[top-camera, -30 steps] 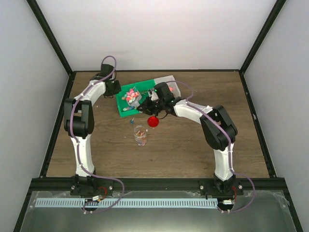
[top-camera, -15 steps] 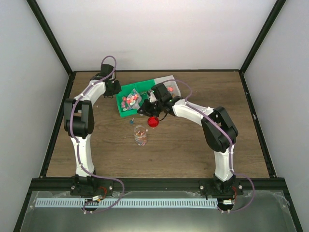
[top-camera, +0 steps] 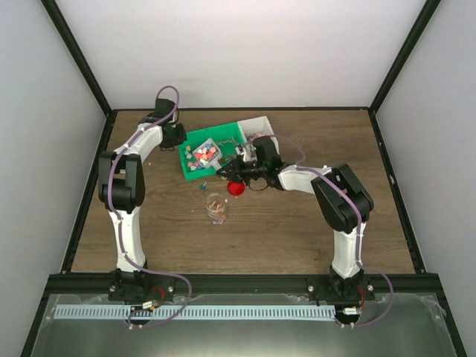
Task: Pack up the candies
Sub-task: Scoop the fake candies from the storage box, then place the fake candies in the packing bottle.
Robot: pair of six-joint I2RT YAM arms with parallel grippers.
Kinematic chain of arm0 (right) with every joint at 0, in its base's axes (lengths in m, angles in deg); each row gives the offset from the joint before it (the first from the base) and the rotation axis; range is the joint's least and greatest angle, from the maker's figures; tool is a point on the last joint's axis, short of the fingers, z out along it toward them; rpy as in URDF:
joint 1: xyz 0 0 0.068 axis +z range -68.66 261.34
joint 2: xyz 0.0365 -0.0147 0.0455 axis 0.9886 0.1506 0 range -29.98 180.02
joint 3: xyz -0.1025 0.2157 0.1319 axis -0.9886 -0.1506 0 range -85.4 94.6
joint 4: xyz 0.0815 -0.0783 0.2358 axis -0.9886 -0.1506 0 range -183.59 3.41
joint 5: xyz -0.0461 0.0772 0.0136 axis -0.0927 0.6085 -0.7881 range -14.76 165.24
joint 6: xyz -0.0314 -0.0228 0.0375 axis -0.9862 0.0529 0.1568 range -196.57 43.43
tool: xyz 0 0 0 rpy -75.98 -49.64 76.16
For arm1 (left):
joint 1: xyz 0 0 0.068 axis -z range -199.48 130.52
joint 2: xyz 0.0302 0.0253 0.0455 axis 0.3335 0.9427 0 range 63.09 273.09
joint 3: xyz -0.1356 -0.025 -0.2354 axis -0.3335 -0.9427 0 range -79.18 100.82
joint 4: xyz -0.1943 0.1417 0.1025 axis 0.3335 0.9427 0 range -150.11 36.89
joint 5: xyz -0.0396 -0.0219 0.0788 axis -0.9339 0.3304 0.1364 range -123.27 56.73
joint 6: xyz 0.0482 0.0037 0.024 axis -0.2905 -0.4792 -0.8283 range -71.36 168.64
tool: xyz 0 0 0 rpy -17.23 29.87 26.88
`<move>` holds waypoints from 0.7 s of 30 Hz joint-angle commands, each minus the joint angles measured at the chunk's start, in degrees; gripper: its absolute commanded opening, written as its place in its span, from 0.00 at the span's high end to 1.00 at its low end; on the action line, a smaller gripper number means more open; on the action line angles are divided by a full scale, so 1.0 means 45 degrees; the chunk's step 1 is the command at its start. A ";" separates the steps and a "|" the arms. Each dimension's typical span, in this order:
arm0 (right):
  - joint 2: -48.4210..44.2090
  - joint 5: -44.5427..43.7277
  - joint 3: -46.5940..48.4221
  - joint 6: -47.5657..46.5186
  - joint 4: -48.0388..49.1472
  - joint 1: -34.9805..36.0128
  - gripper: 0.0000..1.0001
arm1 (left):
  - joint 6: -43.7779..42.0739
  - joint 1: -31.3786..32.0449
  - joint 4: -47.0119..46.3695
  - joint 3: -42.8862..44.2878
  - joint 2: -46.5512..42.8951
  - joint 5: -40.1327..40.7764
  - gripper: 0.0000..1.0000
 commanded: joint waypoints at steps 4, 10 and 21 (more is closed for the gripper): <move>0.0281 0.2373 -0.1835 0.4509 0.7954 -0.0355 0.99 | 0.0144 -0.0058 0.0826 -0.0269 0.0659 -0.0733 0.96; 0.0590 0.2777 -0.2700 0.6243 1.1206 -0.0525 0.99 | 0.0097 -0.0077 0.0857 -0.0254 0.0612 -0.0681 0.96; -0.2329 0.3603 -0.5324 0.6273 1.1347 -0.1486 0.99 | 0.0121 -0.0136 0.0840 -0.0311 0.0598 -0.0745 0.96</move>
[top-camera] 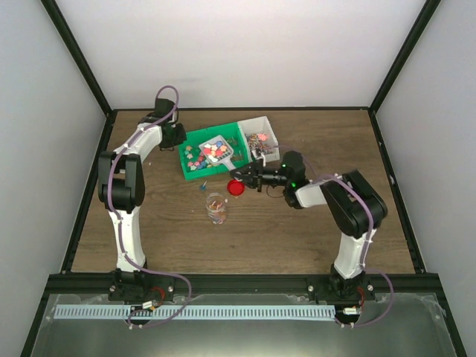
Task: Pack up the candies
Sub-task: Place the fake candies in the packing bottle.
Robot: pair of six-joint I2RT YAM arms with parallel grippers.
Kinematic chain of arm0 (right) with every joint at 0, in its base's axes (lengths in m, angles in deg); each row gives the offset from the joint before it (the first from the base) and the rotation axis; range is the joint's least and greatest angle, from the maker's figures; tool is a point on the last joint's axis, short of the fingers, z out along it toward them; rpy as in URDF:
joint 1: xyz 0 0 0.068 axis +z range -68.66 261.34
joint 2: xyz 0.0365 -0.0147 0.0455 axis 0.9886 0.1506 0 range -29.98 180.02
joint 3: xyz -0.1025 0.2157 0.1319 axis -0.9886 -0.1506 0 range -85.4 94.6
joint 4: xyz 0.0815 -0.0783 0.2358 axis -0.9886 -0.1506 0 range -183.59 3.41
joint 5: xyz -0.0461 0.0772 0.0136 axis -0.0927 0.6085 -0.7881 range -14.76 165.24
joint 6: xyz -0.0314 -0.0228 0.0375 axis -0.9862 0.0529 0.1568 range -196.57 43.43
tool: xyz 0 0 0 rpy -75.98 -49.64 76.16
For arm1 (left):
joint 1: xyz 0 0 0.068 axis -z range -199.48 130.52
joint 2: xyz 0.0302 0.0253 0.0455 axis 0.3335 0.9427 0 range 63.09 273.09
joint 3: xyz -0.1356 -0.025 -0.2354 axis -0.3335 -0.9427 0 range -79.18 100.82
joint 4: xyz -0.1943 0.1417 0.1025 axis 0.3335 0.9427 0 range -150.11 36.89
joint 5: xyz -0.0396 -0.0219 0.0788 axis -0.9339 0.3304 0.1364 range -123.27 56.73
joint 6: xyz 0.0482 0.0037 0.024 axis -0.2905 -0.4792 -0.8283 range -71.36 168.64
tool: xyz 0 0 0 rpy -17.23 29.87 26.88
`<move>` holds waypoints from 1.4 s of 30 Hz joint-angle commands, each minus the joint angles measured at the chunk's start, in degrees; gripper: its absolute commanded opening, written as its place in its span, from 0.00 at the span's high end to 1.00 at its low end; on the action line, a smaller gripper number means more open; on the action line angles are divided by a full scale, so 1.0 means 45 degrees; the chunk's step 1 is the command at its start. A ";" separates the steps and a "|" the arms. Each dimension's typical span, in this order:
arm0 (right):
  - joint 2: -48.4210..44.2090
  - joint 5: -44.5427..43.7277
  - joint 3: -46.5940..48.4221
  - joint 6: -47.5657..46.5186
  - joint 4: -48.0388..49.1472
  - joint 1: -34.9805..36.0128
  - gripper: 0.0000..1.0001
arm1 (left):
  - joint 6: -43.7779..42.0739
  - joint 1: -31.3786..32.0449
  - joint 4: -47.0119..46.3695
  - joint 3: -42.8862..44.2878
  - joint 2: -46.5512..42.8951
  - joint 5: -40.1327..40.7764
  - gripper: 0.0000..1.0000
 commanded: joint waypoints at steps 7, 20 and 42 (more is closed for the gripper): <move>-0.4477 0.0799 -0.1283 -0.4583 -0.6798 -0.0239 0.99 | 0.0120 -0.0089 0.0783 -0.0442 0.0558 -0.0597 0.96; -0.7993 0.1034 -0.2872 -0.6609 -1.0458 -0.0899 0.99 | 0.0122 -0.0113 0.0638 -0.0791 0.0188 -0.0584 0.96; -1.2060 -0.1493 -0.2415 -0.8729 -1.8236 0.0515 0.99 | 0.0042 0.0004 0.0479 -0.1219 -0.0024 -0.0380 0.96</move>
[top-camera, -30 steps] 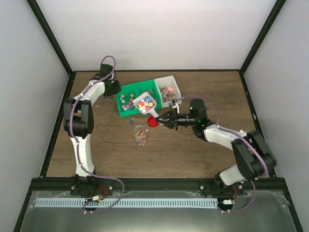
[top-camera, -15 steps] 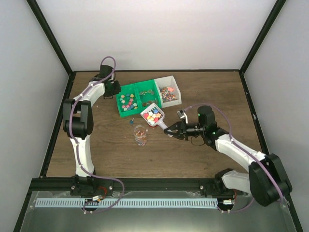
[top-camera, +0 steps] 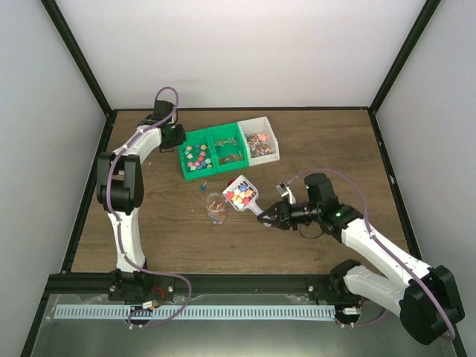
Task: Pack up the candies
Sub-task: Place the fake candies in the packing bottle.
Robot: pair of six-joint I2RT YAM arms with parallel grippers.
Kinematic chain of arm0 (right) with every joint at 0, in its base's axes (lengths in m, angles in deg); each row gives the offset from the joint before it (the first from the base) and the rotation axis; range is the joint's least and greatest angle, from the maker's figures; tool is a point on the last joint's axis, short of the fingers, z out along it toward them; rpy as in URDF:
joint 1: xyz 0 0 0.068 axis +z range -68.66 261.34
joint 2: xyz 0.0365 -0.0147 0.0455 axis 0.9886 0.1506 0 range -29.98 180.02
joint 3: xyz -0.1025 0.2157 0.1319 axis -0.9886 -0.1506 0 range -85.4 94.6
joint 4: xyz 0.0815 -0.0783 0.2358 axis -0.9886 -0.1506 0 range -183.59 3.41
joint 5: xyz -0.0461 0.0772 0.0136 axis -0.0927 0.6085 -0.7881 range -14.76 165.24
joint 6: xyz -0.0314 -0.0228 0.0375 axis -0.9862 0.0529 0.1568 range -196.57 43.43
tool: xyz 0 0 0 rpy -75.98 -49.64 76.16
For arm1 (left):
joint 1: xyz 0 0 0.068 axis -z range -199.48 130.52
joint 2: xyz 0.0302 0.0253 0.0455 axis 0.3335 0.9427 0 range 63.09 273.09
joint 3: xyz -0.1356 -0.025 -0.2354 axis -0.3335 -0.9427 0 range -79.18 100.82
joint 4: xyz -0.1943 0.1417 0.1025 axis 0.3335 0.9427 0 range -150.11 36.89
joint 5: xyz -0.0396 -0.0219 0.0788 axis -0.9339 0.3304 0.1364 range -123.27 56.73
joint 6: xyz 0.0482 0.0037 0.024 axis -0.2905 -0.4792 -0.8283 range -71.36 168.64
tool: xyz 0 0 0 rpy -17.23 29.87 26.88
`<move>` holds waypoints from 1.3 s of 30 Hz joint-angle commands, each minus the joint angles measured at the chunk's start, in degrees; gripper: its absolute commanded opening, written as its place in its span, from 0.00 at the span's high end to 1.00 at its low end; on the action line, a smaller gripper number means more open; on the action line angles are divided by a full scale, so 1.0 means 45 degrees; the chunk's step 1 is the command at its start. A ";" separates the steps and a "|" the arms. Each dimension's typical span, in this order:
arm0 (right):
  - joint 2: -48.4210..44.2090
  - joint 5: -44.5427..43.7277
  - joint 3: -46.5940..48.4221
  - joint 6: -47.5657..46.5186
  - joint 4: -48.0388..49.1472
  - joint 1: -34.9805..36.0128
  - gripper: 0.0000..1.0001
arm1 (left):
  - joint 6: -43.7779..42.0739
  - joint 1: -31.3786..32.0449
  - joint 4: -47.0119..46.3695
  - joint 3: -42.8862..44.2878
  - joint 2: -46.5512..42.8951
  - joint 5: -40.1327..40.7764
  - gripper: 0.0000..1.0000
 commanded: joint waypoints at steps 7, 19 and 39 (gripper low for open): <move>-0.0155 -0.1993 0.2408 -0.0924 -0.3164 0.1507 0.99 | -0.0051 0.0214 0.1263 -0.0548 0.0275 -0.0073 0.96; 0.0819 -0.2859 0.4371 -0.2110 -0.5614 0.1851 0.99 | -0.0051 0.0254 0.1277 -0.0481 0.0336 -0.0078 0.96; 0.1723 -0.3762 0.5931 -0.2615 -0.7284 0.2857 0.99 | -0.0051 0.0216 0.1252 -0.0502 0.0413 -0.0069 0.96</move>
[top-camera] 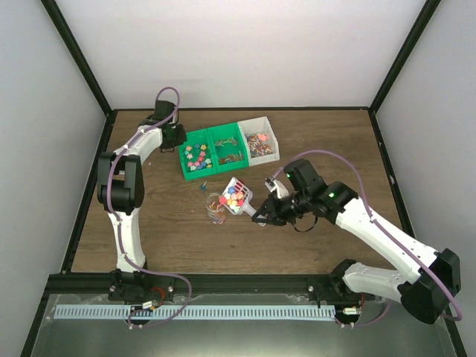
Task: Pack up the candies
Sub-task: Place the fake candies in the packing bottle.
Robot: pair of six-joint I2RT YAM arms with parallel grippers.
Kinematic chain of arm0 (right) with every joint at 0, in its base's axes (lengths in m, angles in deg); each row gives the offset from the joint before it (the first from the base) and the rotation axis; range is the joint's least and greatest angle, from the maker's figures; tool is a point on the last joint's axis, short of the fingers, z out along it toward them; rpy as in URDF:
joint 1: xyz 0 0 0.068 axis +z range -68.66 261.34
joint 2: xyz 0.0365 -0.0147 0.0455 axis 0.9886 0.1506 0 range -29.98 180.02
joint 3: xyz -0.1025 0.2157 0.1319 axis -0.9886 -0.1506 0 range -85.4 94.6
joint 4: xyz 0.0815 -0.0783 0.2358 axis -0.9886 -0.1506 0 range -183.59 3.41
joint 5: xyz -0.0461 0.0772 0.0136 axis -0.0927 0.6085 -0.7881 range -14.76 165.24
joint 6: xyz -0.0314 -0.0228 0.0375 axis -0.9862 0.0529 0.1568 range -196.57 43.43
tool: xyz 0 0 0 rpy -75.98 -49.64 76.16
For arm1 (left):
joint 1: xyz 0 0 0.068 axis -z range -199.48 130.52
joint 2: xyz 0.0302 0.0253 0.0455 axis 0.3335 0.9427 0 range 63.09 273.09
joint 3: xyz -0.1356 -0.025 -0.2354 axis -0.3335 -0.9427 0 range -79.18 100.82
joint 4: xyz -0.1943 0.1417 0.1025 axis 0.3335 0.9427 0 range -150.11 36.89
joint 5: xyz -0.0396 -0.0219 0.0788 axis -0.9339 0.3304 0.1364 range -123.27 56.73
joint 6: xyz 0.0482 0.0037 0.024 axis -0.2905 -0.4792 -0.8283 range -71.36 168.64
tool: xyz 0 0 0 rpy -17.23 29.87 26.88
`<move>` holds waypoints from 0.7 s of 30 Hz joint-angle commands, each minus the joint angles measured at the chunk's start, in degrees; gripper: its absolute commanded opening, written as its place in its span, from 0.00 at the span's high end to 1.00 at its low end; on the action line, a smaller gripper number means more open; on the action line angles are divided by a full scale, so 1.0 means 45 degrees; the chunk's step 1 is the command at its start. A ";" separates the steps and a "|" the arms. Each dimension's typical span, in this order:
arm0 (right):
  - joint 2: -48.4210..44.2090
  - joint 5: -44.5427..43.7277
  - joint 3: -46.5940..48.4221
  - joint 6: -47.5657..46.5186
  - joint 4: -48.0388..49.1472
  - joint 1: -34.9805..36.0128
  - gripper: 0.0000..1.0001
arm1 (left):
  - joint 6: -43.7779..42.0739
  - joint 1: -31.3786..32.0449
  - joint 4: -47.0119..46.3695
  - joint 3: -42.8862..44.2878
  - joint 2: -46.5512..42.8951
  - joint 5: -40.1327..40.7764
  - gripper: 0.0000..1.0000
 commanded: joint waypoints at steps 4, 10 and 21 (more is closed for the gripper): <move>0.0551 -0.0889 0.1394 -0.0286 -0.0776 0.0878 0.99 | -0.0034 0.0069 0.1232 -0.0515 0.0432 -0.0399 0.96; 0.0902 -0.1173 0.1805 -0.0275 -0.0954 0.1191 0.99 | -0.0037 0.0040 0.1199 -0.0519 0.0434 -0.0473 0.96; 0.1202 -0.1730 0.2614 -0.0572 -0.1923 0.1191 0.99 | -0.0029 -0.0086 0.1172 -0.0526 0.0491 -0.0693 0.96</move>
